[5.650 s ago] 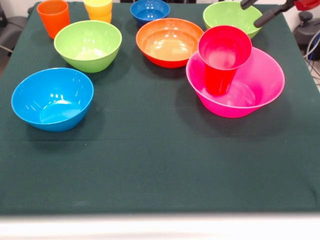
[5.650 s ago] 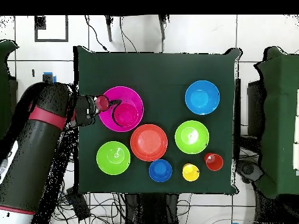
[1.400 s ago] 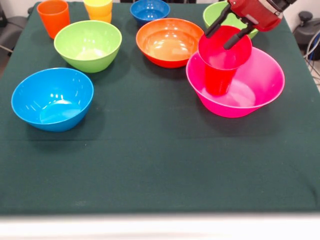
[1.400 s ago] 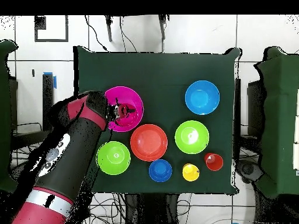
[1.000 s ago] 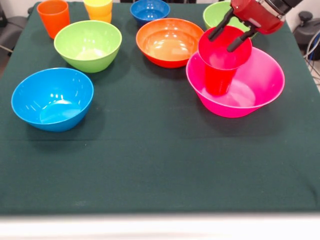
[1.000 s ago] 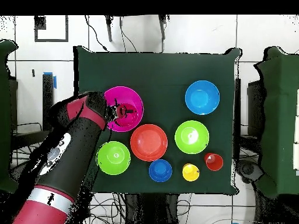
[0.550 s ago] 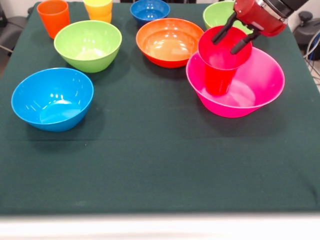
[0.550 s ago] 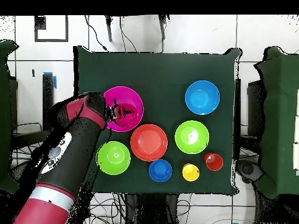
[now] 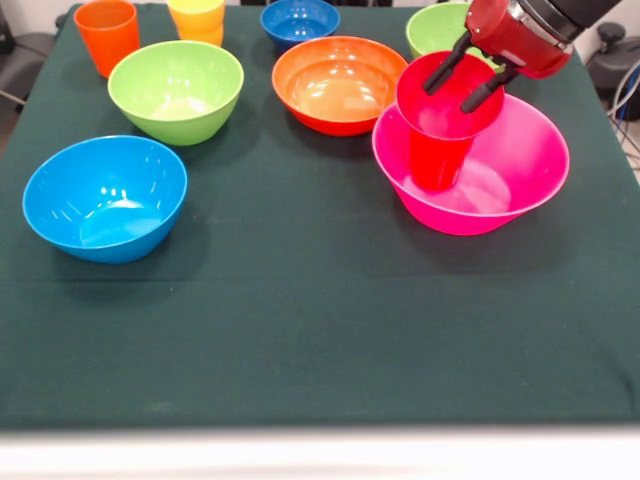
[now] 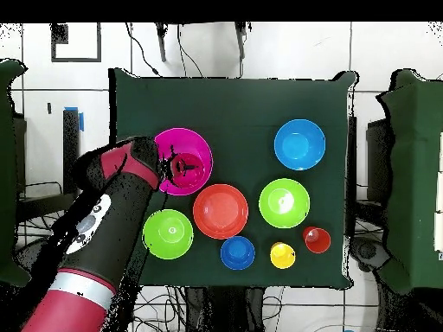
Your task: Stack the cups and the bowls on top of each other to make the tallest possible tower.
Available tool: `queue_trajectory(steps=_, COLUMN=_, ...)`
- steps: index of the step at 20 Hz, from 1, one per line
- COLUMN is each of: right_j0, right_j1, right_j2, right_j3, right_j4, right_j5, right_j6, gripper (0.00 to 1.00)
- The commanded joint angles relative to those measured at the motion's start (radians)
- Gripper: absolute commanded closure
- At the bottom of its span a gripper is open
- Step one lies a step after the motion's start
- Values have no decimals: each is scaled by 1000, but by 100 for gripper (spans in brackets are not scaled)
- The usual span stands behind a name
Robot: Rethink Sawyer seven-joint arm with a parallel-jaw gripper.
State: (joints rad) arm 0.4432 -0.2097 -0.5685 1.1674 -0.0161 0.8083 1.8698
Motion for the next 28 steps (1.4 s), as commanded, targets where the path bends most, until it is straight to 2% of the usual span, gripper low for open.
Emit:
queue_trajectory(steps=1, right_j0=-26, right_j1=48, right_j2=149, right_j3=73, right_j4=-13, right_j5=80, right_j6=54, gripper=0)
queue_trajectory(steps=17, right_j0=-36, right_j1=36, right_j2=187, right_j3=125, right_j4=-1, right_j5=198, right_j6=38, gripper=0)
queue_trajectory(steps=25, right_j0=-43, right_j1=36, right_j2=208, right_j3=168, right_j4=-6, right_j5=179, right_j6=38, gripper=0)
queue_trajectory(steps=28, right_j0=-37, right_j1=34, right_j2=201, right_j3=157, right_j4=-16, right_j5=207, right_j6=29, gripper=0)
